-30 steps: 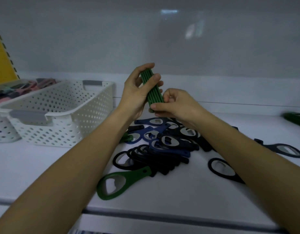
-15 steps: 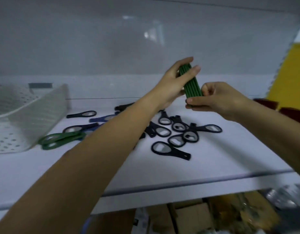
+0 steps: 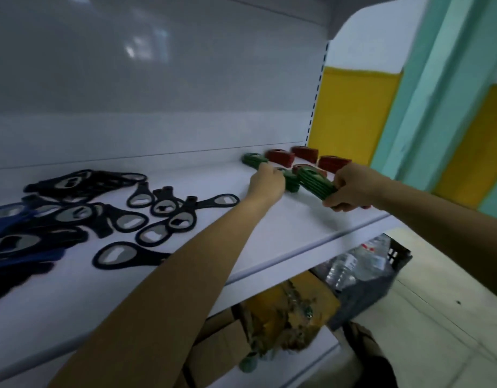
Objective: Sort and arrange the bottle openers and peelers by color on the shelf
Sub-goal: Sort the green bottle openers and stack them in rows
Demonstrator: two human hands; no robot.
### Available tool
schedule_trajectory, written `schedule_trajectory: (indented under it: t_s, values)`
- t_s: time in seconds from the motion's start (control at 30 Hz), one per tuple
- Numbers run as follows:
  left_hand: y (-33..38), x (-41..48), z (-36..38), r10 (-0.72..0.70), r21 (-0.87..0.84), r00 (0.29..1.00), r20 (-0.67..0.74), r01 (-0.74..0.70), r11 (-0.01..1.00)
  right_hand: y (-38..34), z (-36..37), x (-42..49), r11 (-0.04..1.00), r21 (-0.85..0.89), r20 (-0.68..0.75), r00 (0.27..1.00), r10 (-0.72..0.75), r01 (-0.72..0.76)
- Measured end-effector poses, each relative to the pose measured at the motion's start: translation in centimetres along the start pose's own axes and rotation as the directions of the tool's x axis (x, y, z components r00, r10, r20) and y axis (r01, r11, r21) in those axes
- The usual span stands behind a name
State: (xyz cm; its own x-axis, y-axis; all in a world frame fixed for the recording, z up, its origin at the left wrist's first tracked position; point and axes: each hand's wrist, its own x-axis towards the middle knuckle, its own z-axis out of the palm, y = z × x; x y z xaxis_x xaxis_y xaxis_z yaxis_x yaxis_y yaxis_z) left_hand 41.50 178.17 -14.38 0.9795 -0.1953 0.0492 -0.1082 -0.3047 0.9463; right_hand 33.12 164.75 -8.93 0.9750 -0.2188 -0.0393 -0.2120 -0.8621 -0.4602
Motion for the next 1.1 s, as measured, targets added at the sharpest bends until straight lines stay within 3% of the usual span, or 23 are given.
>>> schedule_trajectory:
  t_s: [0.1, 0.23, 0.4, 0.53, 0.73, 1.1]
  values:
    - [-0.6, -0.5, 0.6, 0.044, 0.124, 0.999, -0.028, -0.040, 0.991, 0.1, 0.0, 0.2, 0.988, -0.157, 0.015, 1.000, 0.011, -0.009]
    - [-1.0, -0.6, 1.2, 0.152, 0.202, 0.986, 0.075, -0.164, 0.965, 0.6, 0.5, 0.4, 0.945, -0.326, 0.033, 0.998, 0.052, -0.038]
    - [-1.1, -0.3, 1.7, 0.182, 0.283, 0.964, 0.195, -0.233, 0.931, 1.1, 1.5, 0.9, 0.902, -0.431, -0.015, 1.000, 0.007, -0.013]
    - [-1.4, -0.2, 1.4, 0.206, 0.297, 0.948, 0.242, -0.274, 0.915, 1.2, 1.4, 0.5, 0.911, -0.412, -0.018, 1.000, -0.004, -0.004]
    - [-1.5, 0.2, 1.4, 0.302, 0.317, 0.895, 0.329, -0.406, 0.857, 1.4, 0.7, -0.1, 0.975, -0.223, 0.009, 1.000, 0.003, -0.001]
    - [-1.6, 0.9, 1.8, 0.370, 0.319, 0.878, 0.304, -0.460, 0.828, 2.0, 1.5, -0.3, 0.970, -0.239, -0.016, 0.999, -0.052, 0.046]
